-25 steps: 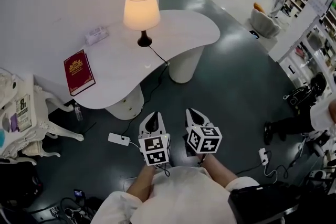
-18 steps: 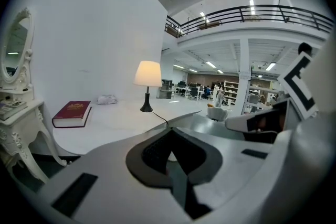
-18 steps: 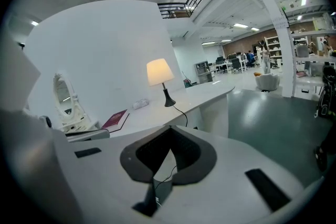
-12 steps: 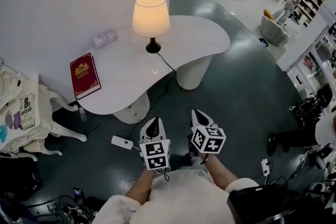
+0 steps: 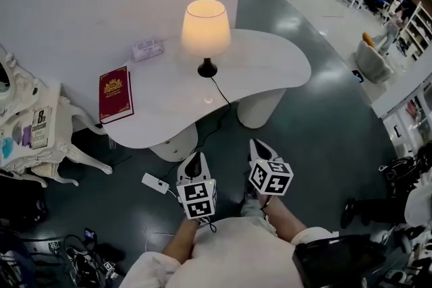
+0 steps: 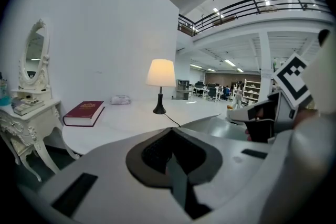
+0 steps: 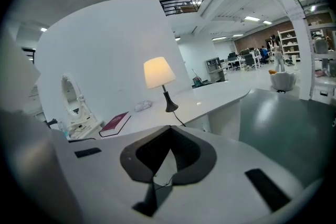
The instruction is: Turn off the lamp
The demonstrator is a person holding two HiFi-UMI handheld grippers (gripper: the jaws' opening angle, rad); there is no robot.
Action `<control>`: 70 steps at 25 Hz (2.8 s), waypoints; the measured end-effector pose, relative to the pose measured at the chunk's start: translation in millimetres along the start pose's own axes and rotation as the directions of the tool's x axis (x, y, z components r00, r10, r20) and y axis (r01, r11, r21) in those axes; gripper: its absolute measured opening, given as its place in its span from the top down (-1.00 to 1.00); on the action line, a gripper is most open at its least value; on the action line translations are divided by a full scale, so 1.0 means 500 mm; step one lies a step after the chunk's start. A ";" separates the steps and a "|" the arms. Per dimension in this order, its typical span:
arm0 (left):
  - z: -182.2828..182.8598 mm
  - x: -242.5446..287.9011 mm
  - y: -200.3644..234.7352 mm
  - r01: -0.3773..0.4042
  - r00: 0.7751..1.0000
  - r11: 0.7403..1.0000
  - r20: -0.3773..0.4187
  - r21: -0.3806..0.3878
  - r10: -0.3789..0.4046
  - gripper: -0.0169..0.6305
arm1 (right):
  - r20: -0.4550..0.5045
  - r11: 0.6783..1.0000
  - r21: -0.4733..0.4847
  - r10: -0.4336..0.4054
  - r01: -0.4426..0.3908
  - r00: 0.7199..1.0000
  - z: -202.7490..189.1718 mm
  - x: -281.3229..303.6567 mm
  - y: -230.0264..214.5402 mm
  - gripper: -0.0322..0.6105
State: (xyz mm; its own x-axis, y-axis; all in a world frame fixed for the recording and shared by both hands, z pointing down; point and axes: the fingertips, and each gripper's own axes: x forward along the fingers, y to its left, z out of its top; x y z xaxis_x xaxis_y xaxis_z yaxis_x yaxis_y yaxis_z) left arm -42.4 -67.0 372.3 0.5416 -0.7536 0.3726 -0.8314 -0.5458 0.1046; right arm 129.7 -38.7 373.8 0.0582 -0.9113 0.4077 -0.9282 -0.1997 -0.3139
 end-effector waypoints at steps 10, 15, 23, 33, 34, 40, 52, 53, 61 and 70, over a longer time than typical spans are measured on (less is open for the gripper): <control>0.010 0.055 -0.063 -0.120 0.992 0.993 -0.027 0.018 0.121 0.95 | -0.035 0.993 0.000 0.116 -0.116 0.993 0.067 0.080 -0.073 0.90; 0.028 0.077 -0.075 -0.199 0.980 0.980 -0.028 -0.026 0.198 0.95 | -0.073 0.984 -0.015 0.178 -0.180 0.981 0.082 0.109 -0.088 0.90; 0.037 0.121 -0.123 -0.281 0.960 0.957 -0.029 -0.067 0.280 0.95 | -0.126 0.967 -0.057 0.241 -0.249 0.962 0.111 0.149 -0.143 0.90; 0.036 0.155 -0.159 -0.364 0.931 0.925 -0.040 -0.104 0.362 0.95 | -0.168 0.939 -0.088 0.316 -0.333 0.934 0.133 0.183 -0.171 0.90; 0.034 0.157 -0.162 -0.370 0.929 0.923 -0.042 -0.104 0.368 0.95 | -0.171 0.937 -0.088 0.321 -0.339 0.932 0.132 0.184 -0.174 0.90; 0.024 0.167 -0.167 -0.390 0.920 0.919 -0.063 -0.052 0.387 0.95 | -0.192 0.931 -0.082 0.336 -0.356 0.922 0.116 0.200 -0.182 0.90; 0.018 0.206 -0.116 -0.355 0.934 0.932 -0.080 -0.077 0.349 0.95 | -0.192 0.920 -0.134 0.340 -0.368 0.920 0.116 0.227 -0.122 0.90; 0.017 0.209 -0.114 -0.352 0.935 0.933 -0.080 -0.075 0.346 0.95 | -0.193 0.923 -0.124 0.338 -0.365 0.921 0.115 0.231 -0.122 0.90; -0.034 0.235 -0.117 -0.323 0.940 0.943 -0.142 -0.077 0.310 0.95 | -0.230 0.939 -0.080 0.310 -0.336 0.923 0.069 0.245 -0.144 0.90; -0.097 0.306 -0.106 -0.273 0.950 0.960 -0.175 -0.065 0.258 0.95 | -0.228 0.957 -0.051 0.267 -0.285 0.936 0.022 0.310 -0.182 0.90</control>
State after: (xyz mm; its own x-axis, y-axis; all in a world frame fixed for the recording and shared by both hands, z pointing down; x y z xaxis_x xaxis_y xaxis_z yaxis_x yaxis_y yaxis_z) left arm 78.7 -135.6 468.6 0.2779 -0.7929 0.5423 -0.9539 -0.2945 0.0583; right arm 227.2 -165.8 456.2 -0.2769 -0.8247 0.4931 -0.9239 0.0874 -0.3726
